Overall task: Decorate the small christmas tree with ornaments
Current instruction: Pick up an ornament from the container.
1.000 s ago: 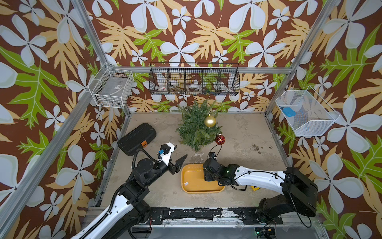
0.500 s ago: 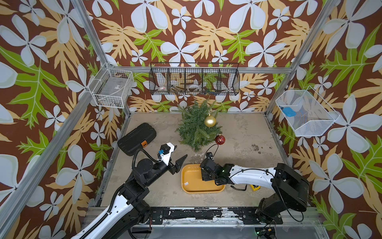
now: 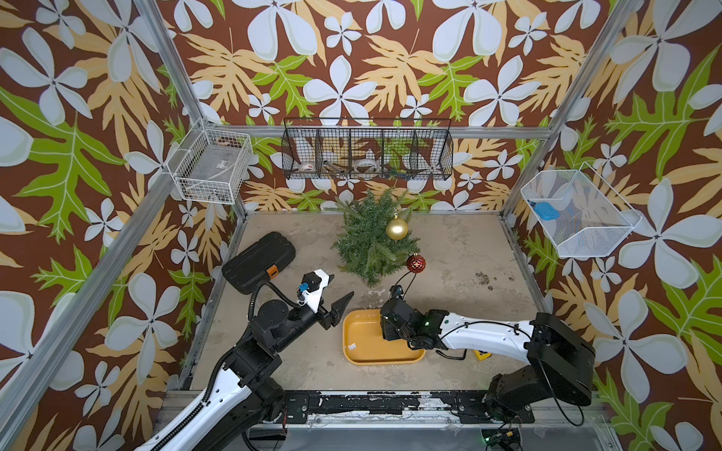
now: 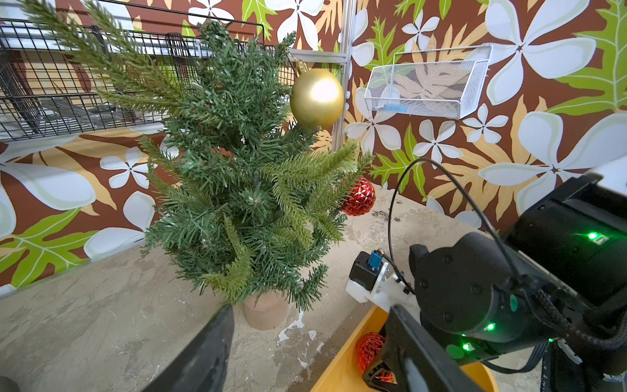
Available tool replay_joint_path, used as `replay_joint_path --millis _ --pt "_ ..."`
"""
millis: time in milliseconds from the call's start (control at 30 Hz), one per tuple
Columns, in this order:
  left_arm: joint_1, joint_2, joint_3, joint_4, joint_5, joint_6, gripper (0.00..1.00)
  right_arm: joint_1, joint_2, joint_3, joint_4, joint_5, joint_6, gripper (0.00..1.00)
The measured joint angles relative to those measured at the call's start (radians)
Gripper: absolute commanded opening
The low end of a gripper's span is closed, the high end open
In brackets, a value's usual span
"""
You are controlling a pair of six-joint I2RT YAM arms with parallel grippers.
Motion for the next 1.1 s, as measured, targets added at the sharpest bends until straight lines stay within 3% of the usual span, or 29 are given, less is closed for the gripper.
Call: replay_joint_path --millis 300,433,733,933,1100 --pt "0.0 -0.005 -0.004 -0.002 0.006 -0.003 0.72 0.002 -0.148 -0.02 -0.009 -0.009 -0.058 0.6" --pt "0.0 0.01 0.018 -0.045 0.031 -0.037 0.71 0.002 -0.272 -0.035 -0.003 -0.03 -0.145 0.58" --pt "-0.016 0.155 0.192 -0.249 0.15 -0.172 0.72 0.002 -0.518 -0.091 0.071 -0.09 -0.551 0.59" --pt "-0.113 0.151 0.204 -0.293 0.186 -0.299 0.69 0.002 -0.609 -0.119 0.14 -0.161 -0.86 0.61" --pt "-0.222 0.153 0.197 -0.301 0.172 -0.401 0.68 0.002 -0.615 -0.111 0.165 -0.204 -1.033 0.61"
